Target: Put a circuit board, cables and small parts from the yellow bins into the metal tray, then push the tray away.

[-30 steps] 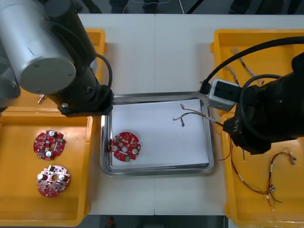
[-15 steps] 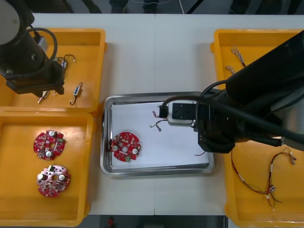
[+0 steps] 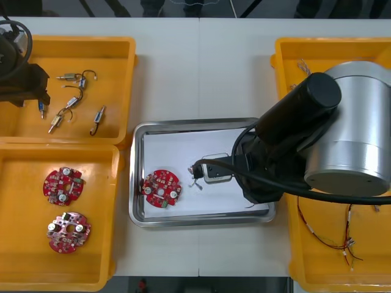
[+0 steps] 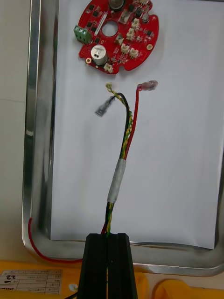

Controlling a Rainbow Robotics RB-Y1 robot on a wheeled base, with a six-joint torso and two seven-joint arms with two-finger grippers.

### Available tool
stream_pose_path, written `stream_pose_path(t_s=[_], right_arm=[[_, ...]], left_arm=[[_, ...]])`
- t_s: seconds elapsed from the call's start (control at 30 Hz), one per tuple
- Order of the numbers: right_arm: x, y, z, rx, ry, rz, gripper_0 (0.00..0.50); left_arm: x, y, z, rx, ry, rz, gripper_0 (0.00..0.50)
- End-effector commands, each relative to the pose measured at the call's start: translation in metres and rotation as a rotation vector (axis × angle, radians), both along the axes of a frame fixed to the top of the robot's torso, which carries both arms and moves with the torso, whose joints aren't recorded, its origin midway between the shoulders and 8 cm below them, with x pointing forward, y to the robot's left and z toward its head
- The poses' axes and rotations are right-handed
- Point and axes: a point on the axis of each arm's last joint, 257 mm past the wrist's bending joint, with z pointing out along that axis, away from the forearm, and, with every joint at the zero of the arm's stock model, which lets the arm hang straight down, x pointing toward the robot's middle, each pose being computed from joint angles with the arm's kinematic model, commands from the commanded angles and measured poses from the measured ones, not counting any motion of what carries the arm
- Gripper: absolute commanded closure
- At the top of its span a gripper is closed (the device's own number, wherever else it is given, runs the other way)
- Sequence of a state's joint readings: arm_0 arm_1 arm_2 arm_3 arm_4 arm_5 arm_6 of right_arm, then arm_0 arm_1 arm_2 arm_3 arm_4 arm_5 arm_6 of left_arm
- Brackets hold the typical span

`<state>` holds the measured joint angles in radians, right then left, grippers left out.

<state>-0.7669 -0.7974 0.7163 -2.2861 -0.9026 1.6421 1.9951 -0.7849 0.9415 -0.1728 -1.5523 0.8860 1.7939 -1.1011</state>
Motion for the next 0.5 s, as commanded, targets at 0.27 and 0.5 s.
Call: stream_pose_path(t_s=[0.27,0.5], right_arm=[[0.005,0.010,-0.024,-0.033,-0.009,0.067,0.500],[0.016,0.007,-0.052,-0.046,-0.008,0.058,0.500]], left_arm=[[0.047,0.059,0.034,0.053,-0.163,-0.018,0.000],[0.076,0.071,0.023,0.050,-0.239,-0.056,0.000]])
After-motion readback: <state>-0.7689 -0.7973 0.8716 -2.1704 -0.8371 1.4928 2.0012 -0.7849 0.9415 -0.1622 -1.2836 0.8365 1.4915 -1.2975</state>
